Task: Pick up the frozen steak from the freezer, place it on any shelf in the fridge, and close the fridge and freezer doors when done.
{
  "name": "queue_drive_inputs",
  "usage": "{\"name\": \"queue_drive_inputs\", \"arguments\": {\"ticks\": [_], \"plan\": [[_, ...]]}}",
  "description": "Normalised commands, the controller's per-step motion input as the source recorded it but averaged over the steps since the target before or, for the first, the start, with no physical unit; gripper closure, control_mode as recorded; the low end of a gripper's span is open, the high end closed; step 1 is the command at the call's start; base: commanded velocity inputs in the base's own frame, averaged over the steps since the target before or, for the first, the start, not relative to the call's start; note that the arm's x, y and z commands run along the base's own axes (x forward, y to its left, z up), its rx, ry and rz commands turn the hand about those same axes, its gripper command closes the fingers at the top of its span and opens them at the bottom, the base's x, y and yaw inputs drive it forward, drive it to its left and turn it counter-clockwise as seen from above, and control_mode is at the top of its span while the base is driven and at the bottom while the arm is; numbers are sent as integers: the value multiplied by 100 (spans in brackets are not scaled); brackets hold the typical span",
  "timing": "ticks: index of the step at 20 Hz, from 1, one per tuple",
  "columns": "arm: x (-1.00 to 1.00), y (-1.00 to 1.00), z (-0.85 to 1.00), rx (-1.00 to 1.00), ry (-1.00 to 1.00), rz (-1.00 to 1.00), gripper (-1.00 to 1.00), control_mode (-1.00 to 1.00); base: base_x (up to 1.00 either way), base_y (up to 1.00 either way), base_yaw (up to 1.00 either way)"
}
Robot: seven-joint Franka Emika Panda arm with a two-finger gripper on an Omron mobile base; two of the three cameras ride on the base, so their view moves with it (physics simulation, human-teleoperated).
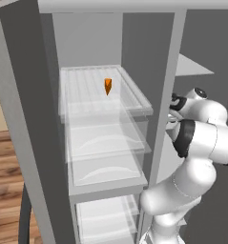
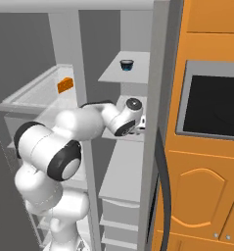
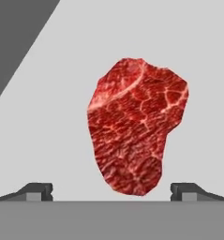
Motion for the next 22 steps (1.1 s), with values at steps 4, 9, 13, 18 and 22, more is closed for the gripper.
{"name": "queue_drive_inputs", "arguments": {"ticks": [4, 9, 13, 18, 22], "plan": [[31, -17, -16, 0, -4, 0, -100, -100, 0, 0, 0], [46, 0, -25, 0, 0, 0, -100, -100, 0, 0, 0], [18, 2, -57, 0, 0, 1, 100, -100, 0, 0, 0], [-3, 20, -58, 0, -6, 5, 100, -100, 0, 0, 0], [-59, 14, 8, 0, -19, 6, 100, -100, 0, 0, 0]]}}
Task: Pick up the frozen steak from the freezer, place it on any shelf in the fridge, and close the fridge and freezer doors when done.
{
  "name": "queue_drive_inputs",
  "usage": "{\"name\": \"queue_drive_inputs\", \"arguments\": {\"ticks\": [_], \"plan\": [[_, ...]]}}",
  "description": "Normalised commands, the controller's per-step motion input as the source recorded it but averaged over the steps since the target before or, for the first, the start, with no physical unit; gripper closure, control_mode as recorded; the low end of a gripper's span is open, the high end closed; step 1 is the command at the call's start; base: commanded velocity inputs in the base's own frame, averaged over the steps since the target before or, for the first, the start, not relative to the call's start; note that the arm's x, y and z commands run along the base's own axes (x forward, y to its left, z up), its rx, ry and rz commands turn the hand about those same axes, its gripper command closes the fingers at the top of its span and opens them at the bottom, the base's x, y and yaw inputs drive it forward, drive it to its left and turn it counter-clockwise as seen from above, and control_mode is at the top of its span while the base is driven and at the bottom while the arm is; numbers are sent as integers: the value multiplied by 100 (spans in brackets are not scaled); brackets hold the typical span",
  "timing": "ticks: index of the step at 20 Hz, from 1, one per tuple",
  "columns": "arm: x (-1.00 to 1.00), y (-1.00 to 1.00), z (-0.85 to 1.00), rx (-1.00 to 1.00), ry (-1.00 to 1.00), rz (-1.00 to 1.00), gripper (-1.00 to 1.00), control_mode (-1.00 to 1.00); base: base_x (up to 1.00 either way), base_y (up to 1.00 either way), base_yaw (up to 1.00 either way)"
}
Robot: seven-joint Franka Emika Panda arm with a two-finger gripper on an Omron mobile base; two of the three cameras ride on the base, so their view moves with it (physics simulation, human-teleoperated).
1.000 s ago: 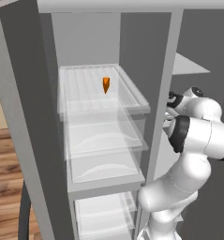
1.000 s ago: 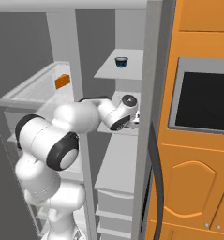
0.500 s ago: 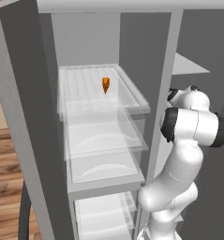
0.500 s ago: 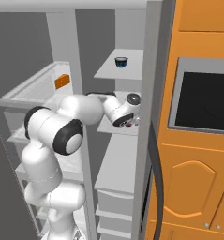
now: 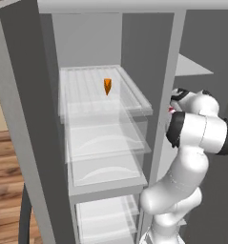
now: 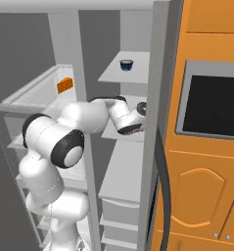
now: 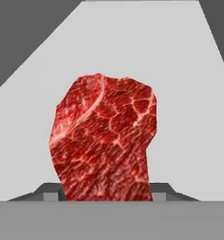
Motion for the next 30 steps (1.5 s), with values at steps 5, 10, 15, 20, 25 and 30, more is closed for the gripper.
{"name": "queue_drive_inputs", "arguments": {"ticks": [5, 10, 15, 20, 25, 30], "plan": [[-87, 28, 33, -3, -14, 4, 100, -100, 0, 0, 0], [-99, 28, 74, -3, 0, 0, 100, -100, 0, 0, 0], [-100, 0, 96, 0, 6, 0, 100, -100, 0, 0, 0], [-100, 17, 61, 0, 7, 0, 100, -100, 0, 0, 0], [-99, 64, 46, 0, 3, 0, 100, -100, 0, 0, 0], [-60, 100, 16, -5, 0, 1, 100, -100, 0, 0, 0]]}}
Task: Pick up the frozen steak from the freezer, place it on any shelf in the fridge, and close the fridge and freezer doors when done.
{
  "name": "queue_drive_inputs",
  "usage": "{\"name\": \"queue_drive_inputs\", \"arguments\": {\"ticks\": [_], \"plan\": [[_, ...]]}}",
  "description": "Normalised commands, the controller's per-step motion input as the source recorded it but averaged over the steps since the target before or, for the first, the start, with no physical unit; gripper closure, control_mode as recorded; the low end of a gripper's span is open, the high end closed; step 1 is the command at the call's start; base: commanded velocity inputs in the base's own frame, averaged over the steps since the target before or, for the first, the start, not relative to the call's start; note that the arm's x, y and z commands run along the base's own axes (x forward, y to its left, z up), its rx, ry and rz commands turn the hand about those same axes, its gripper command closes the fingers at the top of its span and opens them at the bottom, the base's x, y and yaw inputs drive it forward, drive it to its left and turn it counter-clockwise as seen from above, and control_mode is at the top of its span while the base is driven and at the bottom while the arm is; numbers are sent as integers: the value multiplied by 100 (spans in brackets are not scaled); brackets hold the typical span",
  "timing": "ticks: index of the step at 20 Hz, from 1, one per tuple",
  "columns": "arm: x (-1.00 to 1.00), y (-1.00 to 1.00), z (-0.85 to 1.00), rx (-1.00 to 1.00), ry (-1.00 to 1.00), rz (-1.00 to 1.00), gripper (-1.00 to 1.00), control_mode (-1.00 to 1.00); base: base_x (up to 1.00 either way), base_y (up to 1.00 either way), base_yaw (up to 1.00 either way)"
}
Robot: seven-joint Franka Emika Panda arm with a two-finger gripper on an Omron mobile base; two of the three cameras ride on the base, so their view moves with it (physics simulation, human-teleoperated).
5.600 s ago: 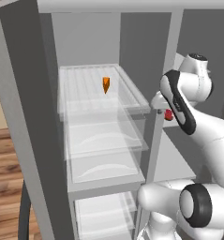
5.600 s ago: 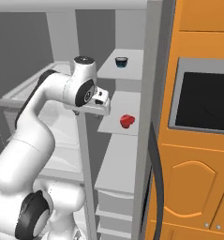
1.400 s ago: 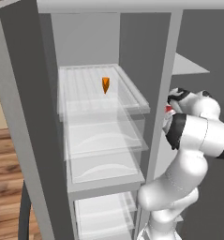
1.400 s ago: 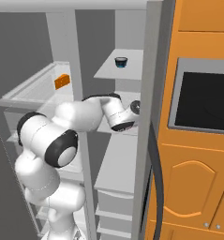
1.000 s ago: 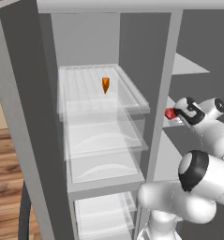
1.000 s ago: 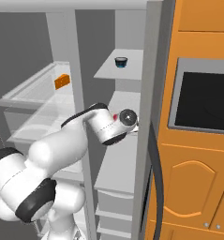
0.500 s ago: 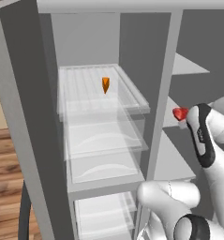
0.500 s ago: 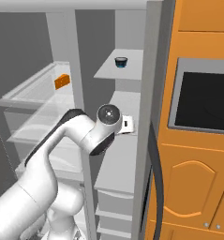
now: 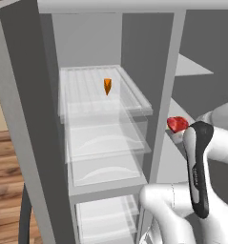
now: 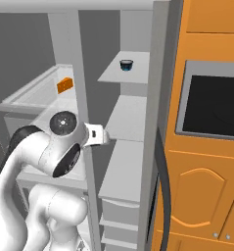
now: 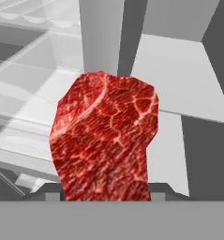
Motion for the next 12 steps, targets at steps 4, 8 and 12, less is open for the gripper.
{"name": "queue_drive_inputs", "arguments": {"ticks": [4, 8, 12], "plan": [[-11, 100, 35, -5, -2, 0, 100, -100, 0, 0, 0], [0, 99, 69, -4, -6, 0, 100, -100, 0, 0, 0], [20, 81, 66, -3, -6, -1, 100, -100, 0, 0, 0]]}}
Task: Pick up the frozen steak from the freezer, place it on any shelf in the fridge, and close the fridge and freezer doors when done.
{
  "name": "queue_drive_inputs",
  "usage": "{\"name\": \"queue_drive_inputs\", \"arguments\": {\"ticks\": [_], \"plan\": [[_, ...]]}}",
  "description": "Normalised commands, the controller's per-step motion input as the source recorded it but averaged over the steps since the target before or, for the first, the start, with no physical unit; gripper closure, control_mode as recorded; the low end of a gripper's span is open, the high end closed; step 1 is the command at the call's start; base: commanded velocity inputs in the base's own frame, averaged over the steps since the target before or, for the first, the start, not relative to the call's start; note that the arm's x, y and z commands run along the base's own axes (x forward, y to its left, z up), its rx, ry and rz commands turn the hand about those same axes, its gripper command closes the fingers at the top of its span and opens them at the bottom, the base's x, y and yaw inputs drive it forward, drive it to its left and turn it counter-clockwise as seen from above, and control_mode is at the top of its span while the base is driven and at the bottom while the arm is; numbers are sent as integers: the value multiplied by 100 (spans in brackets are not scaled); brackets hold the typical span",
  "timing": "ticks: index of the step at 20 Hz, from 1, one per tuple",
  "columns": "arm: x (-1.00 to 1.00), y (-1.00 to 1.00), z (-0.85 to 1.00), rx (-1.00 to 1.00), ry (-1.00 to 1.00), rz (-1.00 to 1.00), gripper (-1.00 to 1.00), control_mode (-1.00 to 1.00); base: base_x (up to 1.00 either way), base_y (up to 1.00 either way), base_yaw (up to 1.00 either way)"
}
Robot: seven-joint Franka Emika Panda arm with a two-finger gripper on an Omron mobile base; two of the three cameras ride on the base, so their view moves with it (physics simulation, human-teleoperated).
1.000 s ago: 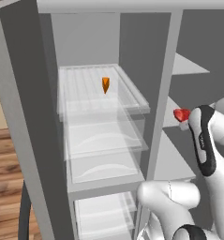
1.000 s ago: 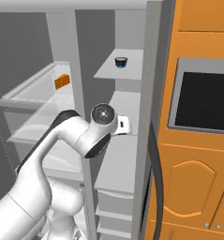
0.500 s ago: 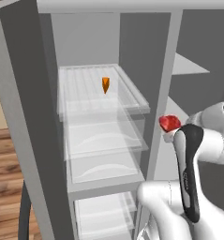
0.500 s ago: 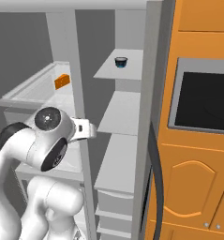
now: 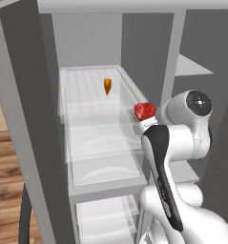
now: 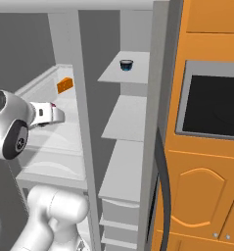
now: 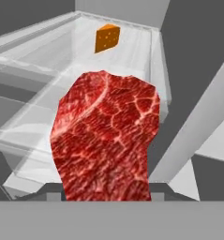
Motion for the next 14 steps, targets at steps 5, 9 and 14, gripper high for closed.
{"name": "queue_drive_inputs", "arguments": {"ticks": [5, 9, 14], "plan": [[79, 42, 5, 0, 0, -3, 100, -100, 0, 0, 0], [94, 0, 0, 0, 0, -3, 100, -100, 0, 0, 0], [87, 0, 0, 0, 0, -7, 100, -100, 0, 0, 0]]}}
